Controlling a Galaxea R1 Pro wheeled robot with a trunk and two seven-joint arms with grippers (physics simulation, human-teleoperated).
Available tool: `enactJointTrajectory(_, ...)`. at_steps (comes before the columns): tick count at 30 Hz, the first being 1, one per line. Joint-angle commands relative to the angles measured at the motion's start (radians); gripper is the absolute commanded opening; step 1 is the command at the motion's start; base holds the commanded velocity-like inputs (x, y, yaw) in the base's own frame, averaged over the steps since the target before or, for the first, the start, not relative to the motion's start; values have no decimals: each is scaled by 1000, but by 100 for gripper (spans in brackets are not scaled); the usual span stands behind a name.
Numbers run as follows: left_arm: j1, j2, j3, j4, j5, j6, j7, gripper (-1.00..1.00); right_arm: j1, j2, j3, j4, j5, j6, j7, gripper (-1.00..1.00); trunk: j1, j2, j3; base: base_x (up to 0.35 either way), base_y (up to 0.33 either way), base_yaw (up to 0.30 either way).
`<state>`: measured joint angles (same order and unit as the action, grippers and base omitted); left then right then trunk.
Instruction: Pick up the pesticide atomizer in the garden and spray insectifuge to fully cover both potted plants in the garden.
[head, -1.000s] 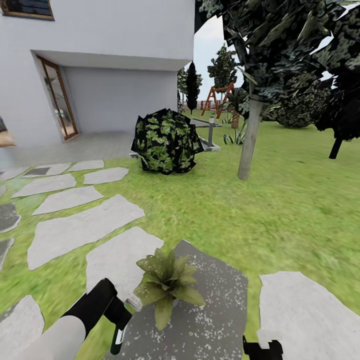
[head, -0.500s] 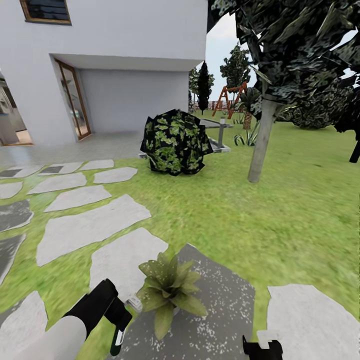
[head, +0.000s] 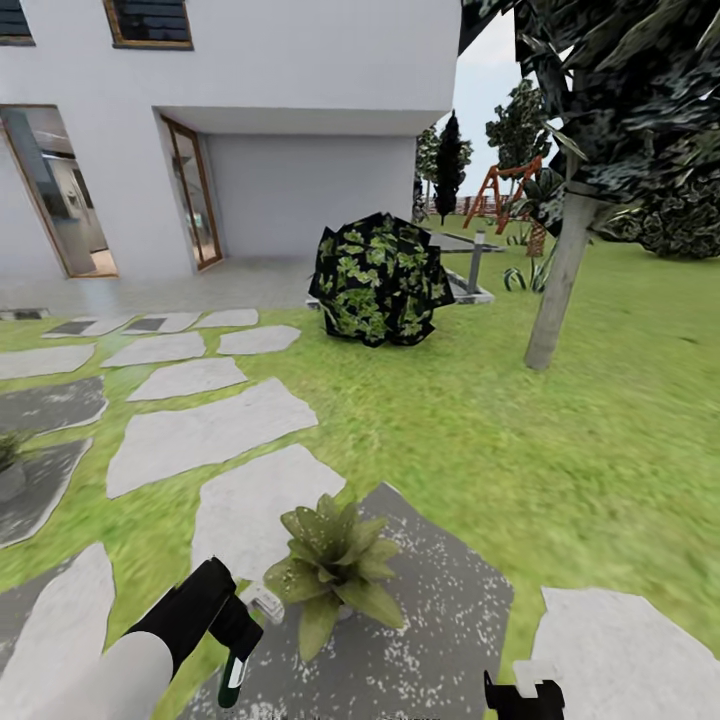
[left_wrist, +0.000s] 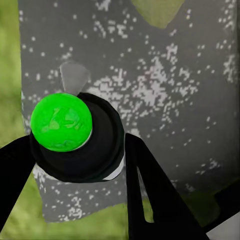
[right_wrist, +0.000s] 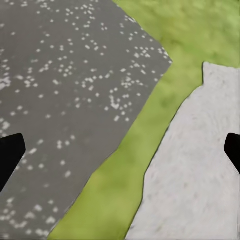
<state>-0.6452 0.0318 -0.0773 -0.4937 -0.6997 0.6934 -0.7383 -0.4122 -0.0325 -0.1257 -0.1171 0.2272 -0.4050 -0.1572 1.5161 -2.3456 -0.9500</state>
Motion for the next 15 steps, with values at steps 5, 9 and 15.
enactJointTrajectory(5, -1, 0, -4, -2, -9, 1, -9, -100, 0, 1, -8, 1, 11, -3, -2, 100, 0, 0, -1, -105, -246, 276)
enactJointTrajectory(9, -1, 1, -4, -2, -9, 1, -9, -100, 0, 2, -8, 1, 11, -3, -2, 100, 0, 0, -1, -92, -177, 276)
enactJointTrajectory(15, -2, 3, 1, -9, -5, -8, -19, -100, 0, 1, -8, 1, 11, -3, -1, 100, 0, 0, -1, -9, -12, 177)
